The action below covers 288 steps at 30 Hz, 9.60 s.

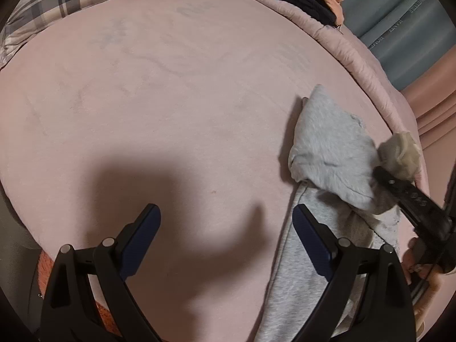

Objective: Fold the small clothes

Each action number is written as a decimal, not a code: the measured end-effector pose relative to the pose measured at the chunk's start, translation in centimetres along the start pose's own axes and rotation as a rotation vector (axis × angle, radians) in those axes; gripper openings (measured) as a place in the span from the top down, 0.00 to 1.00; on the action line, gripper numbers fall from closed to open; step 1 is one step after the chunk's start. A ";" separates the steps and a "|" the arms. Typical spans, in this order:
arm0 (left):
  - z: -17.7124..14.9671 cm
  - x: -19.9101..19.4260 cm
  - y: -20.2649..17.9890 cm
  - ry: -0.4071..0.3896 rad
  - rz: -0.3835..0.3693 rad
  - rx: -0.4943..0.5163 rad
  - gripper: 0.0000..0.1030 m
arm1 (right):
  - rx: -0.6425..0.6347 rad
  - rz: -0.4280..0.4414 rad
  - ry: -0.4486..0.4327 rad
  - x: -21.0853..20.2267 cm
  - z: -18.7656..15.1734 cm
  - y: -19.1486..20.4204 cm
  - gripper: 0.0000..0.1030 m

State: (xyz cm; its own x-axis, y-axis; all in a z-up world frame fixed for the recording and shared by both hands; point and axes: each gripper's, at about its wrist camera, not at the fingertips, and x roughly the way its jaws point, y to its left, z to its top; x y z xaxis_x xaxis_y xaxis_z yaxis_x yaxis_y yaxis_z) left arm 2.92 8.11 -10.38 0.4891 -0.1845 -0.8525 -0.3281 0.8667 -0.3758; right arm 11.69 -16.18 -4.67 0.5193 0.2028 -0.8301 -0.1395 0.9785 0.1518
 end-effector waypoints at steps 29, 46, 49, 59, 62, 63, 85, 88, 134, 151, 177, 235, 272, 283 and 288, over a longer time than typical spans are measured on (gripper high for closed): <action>0.1 1.3 -10.4 0.053 -0.178 0.313 0.15 | 0.289 -0.165 -0.161 -9.2 -2.1 -9.3 0.80; 0.0 1.8 -10.5 0.071 -0.136 0.312 0.15 | 0.297 -0.183 -0.135 -8.8 -3.1 -9.3 0.80; 0.0 2.1 -10.4 0.076 -0.129 0.313 0.15 | 0.296 -0.186 -0.136 -8.6 -3.1 -9.3 0.80; 0.4 2.9 -10.6 0.088 -0.110 0.307 0.15 | 0.294 -0.191 -0.143 -8.6 -3.1 -9.2 0.80; 0.3 3.1 -10.8 0.090 -0.095 0.319 0.15 | 0.294 -0.183 -0.142 -8.5 -3.1 -9.3 0.80; 0.2 3.2 -11.0 0.093 -0.091 0.335 0.15 | 0.293 -0.184 -0.141 -8.5 -3.1 -9.3 0.80; 0.3 1.1 -10.8 0.025 -0.067 0.294 0.16 | 0.303 -0.097 -0.139 -7.4 -2.5 -9.9 0.80; 0.2 1.1 -10.6 0.027 -0.064 0.281 0.16 | 0.284 -0.092 -0.134 -6.9 -2.4 -9.6 0.80; 3.1 11.3 -16.4 0.099 0.024 0.271 0.17 | 0.323 -0.188 -0.044 -4.2 -2.9 -20.5 0.63; 3.3 11.6 -16.4 0.099 0.025 0.277 0.11 | 0.456 -0.150 -0.016 -3.3 -4.8 -24.6 0.94; 2.0 10.0 -15.6 0.116 -0.069 0.349 0.13 | 0.461 -0.140 -0.044 -3.1 -5.9 -24.8 0.94; -15.4 -0.6 -5.8 0.124 -0.416 0.338 0.18 | 0.356 -0.148 -0.101 -15.0 -25.4 -18.0 0.32; -15.4 -7.6 -6.9 -0.061 -0.391 0.393 0.90 | 0.289 0.073 -0.348 -20.4 -24.0 -14.6 0.75; -14.3 -11.5 -6.6 -0.095 -0.422 0.411 0.90 | 0.239 0.123 -0.384 -23.3 -25.1 -13.0 0.75; -13.6 -12.6 -5.9 -0.089 -0.432 0.397 0.90 | 0.261 0.142 -0.421 -24.6 -25.5 -13.1 0.75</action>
State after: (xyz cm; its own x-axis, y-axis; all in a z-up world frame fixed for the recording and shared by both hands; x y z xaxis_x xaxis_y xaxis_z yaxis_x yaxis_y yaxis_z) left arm -12.30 -1.00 -2.41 0.5828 -0.5343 -0.6123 0.2346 0.8320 -0.5027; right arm -20.71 -34.93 0.08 0.8127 0.2791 -0.5114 -0.0460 0.9058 0.4212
